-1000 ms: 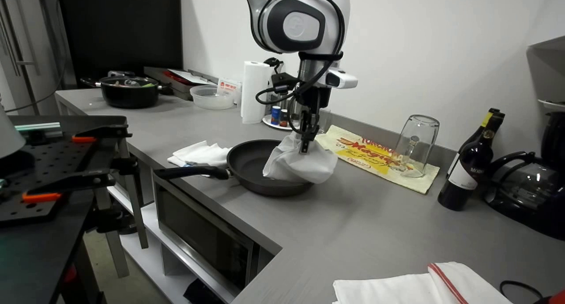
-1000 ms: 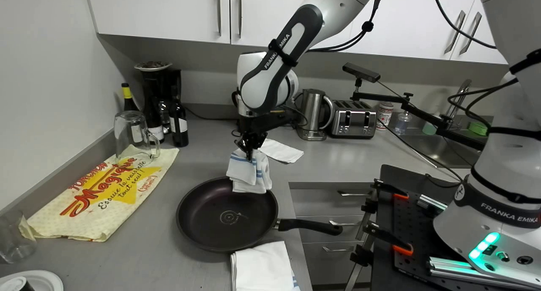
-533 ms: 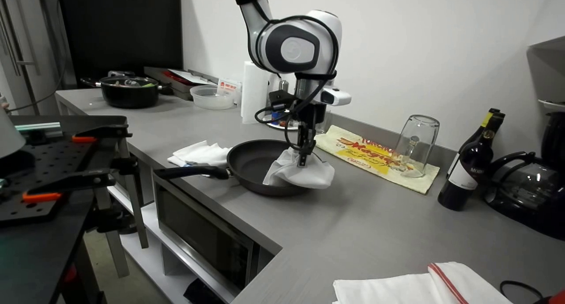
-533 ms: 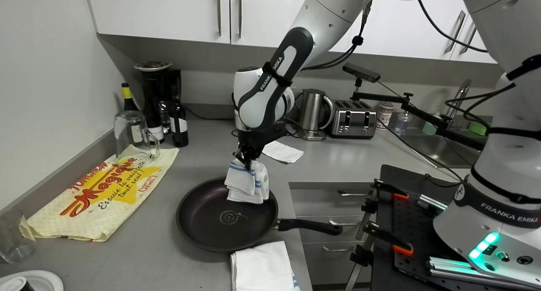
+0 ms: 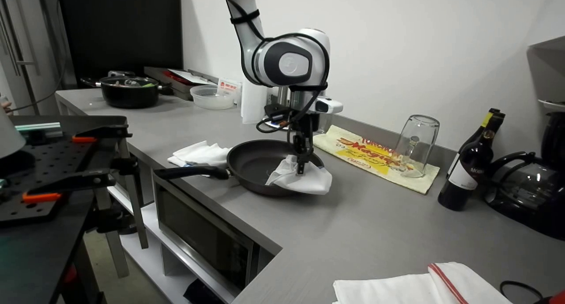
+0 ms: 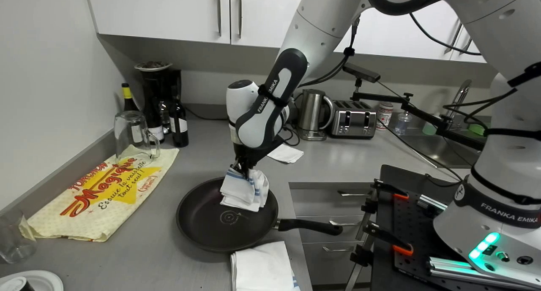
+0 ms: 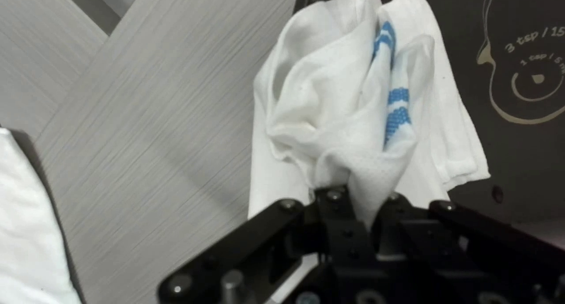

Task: Wipe the pan with the dish cloth

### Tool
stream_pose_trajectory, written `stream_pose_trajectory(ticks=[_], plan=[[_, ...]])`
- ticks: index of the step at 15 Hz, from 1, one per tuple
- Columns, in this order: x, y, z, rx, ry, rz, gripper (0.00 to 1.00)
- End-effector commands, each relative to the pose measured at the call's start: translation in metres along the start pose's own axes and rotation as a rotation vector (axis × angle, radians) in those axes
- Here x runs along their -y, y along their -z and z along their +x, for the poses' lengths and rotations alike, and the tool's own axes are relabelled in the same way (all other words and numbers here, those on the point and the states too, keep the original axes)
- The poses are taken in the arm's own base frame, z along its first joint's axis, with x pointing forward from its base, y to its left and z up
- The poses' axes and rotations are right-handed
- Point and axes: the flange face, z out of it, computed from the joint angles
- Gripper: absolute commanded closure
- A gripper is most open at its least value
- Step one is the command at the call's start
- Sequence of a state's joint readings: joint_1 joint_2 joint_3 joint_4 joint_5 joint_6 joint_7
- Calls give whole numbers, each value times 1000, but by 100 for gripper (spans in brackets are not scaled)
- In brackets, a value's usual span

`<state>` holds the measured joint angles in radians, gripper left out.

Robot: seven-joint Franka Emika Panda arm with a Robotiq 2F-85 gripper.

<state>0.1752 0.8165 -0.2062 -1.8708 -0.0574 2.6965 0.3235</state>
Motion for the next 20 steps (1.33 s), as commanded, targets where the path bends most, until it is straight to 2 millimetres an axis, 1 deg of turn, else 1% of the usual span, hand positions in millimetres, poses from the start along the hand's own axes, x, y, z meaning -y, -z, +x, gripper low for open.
stream_pose_trajectory(ticks=[1,5,10,12,14,16,20], plan=[[18,-9,-4,-51,48,-58,97],[28,-21,-14,-67,87,-104,97],[32,-35,-22,-87,112,-155,97],[33,-37,-22,-140,153,-202,97],[35,-40,-27,-154,173,-224,97],[38,-43,-32,-157,178,-235,97],[48,-43,-36,-148,165,-233,97]])
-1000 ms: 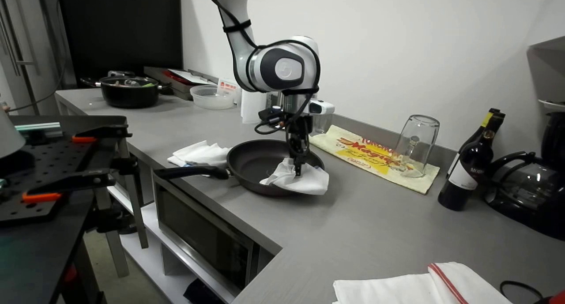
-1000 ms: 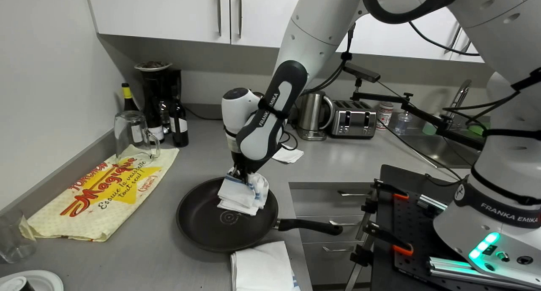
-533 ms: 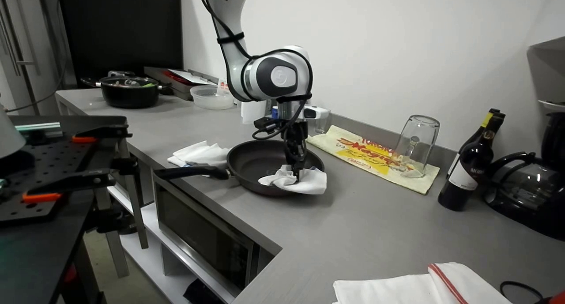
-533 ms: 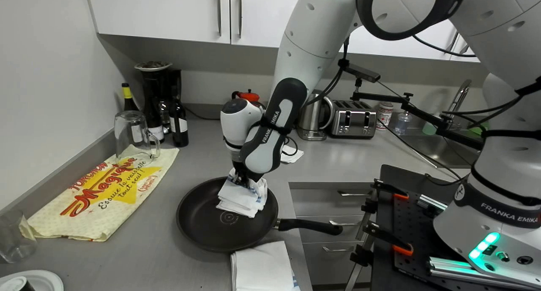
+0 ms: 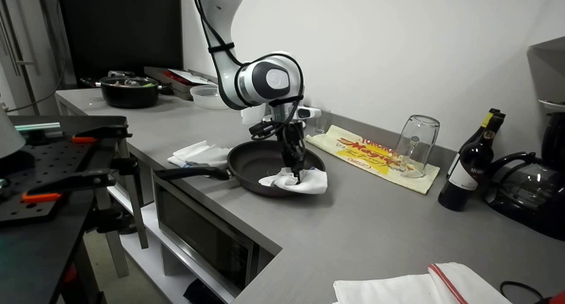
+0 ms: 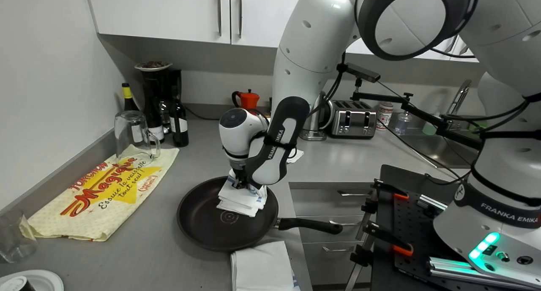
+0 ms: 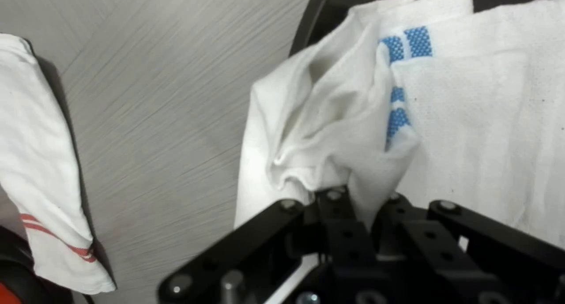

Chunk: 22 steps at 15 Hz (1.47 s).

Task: Wipe the pan with the dish cloth

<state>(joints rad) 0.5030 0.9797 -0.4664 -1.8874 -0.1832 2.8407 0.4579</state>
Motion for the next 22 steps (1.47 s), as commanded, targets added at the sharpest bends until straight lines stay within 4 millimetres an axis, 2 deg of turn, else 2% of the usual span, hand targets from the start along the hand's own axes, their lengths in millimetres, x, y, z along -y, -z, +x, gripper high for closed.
stream_pose_trajectory(ticks=[1,6,14,18,22], plan=[[6,-1,-4,4,-32,1,97],[25,7,-6,14,-101,51,97],[57,-9,-24,67,-126,94,97],[66,3,-18,71,-147,132,97],[87,19,-18,103,-175,207,97]])
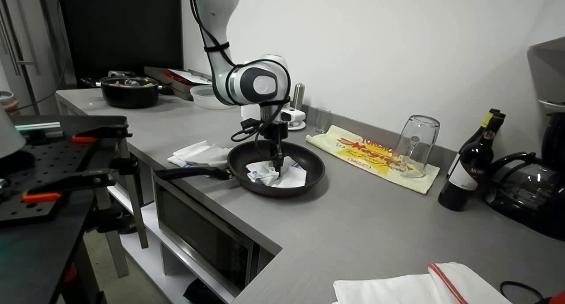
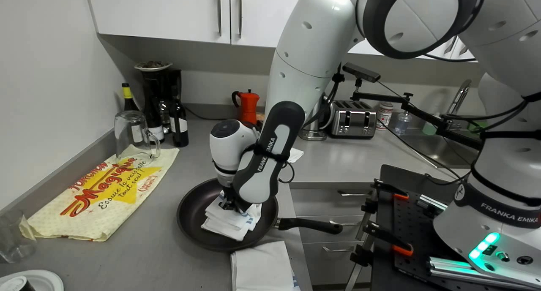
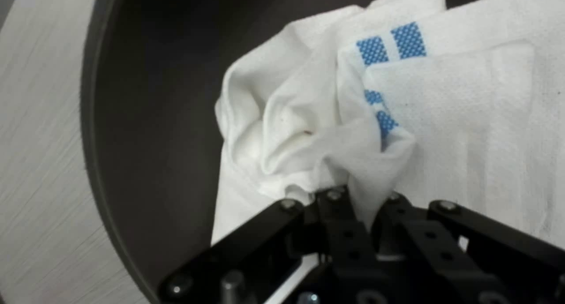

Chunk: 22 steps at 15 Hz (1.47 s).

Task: Wipe the pan with the dish cloth

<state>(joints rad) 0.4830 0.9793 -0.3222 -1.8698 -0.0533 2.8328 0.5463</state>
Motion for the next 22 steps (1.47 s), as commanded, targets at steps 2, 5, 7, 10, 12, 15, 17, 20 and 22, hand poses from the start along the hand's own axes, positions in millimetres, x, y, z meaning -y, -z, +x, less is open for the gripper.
stream_pose_trajectory(ticks=[2,5,7,10,12,15,17,20,22], plan=[[30,11,-5,62,-48,94,97],[41,17,-3,106,-85,147,97],[47,20,0,144,-114,181,97],[49,23,6,190,-161,221,97],[45,25,12,212,-198,239,97],[36,32,23,251,-259,272,97],[33,39,27,291,-294,304,97],[34,51,29,359,-330,362,97],[35,59,27,391,-346,393,97]])
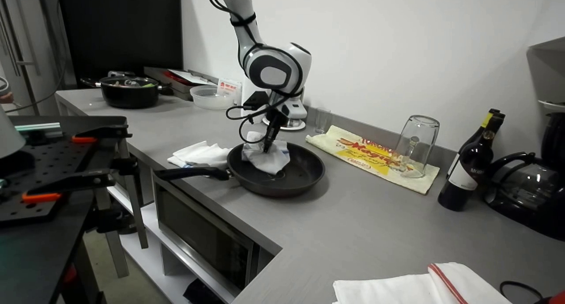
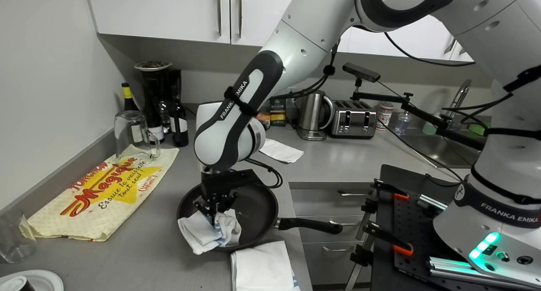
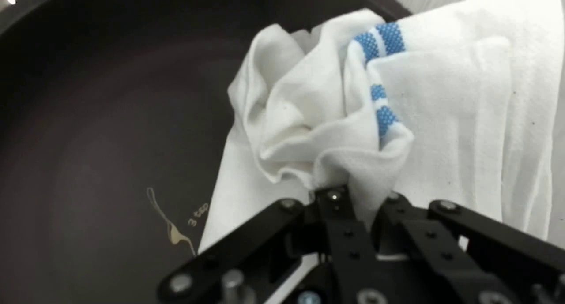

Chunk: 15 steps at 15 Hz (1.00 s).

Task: Wipe the pan with the dish cloth

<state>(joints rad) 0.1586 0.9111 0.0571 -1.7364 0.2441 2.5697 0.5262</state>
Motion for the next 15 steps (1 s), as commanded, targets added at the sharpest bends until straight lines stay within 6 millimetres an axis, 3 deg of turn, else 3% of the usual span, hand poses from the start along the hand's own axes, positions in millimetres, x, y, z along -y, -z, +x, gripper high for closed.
stream_pose_trajectory(ticks=[1,4,7,12,15], plan=[[8,19,-10,79,-23,63,97],[16,40,-18,89,-22,82,97],[32,73,-31,57,28,75,97],[74,132,-76,10,155,61,97],[99,144,-116,17,288,66,97]])
